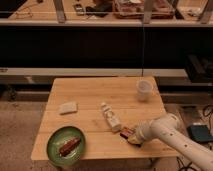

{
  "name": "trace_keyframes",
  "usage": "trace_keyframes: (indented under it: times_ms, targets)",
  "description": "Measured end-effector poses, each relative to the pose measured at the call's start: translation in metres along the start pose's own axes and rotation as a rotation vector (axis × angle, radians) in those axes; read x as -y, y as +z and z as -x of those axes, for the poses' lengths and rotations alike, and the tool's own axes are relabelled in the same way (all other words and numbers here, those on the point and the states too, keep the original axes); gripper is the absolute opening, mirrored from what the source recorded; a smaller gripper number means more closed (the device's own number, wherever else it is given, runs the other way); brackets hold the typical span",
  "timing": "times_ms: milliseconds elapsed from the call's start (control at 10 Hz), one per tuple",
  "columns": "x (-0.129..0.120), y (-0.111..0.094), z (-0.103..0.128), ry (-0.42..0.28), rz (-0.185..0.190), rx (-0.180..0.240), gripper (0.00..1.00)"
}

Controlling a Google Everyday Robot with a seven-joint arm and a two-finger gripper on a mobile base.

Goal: Place the eraser in the ceramic cup

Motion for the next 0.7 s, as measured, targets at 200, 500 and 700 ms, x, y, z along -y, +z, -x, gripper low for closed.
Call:
trace_keyframes:
  times_ms: [200, 500, 700]
  targets:
    - [-0.004, -0.004, 0.002, -0.006, 0.03, -0.005, 0.07]
    - [0.017, -0.044, 0.025, 0.029, 0.053, 0.066, 0.02]
    - [0.019, -0.046, 0.029, 0.028, 0.056, 0.073, 0.02]
